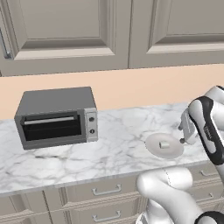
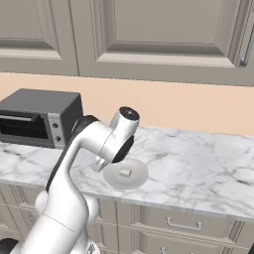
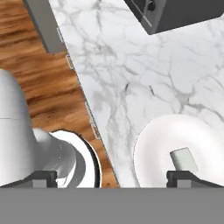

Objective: Pick up the marshmallow and place it in the cup of hot chocolate on the dining counter.

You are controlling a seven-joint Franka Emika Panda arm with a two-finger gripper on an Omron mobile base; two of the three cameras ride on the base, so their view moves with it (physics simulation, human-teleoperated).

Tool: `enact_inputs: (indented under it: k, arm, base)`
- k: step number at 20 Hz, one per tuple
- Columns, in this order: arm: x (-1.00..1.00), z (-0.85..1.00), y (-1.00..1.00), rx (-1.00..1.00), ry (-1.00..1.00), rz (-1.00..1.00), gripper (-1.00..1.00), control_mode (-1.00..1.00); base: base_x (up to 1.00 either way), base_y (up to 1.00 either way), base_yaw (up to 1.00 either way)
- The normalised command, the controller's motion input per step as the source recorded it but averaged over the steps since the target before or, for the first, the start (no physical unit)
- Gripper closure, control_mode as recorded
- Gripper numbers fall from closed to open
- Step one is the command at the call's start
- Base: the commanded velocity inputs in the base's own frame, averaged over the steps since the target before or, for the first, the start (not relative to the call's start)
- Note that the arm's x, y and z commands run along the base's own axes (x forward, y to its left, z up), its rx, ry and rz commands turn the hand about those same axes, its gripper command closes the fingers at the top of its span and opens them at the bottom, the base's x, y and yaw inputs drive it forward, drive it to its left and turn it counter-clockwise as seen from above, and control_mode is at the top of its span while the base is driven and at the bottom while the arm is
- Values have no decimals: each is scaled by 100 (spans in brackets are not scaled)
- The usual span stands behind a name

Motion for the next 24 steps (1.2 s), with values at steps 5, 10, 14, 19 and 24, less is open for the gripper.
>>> enact_inputs:
  k: [5,10,14,19,24]
  arm:
    - [57,-44,-34,8,-7,32,-100,-100]
    - [58,-43,-21,9,-2,21,-100,-100]
    - [35,-46,0,2,4,2,-100,-100]
    - [3,-58,9,-1,1,-5,-100,-100]
    - [8,-31,1,-1,-3,-5,-100,-100]
  base:
    - [0,0,0]
    - [0,0,0]
    - [0,0,0]
    - [0,0,0]
    - [0,0,0]
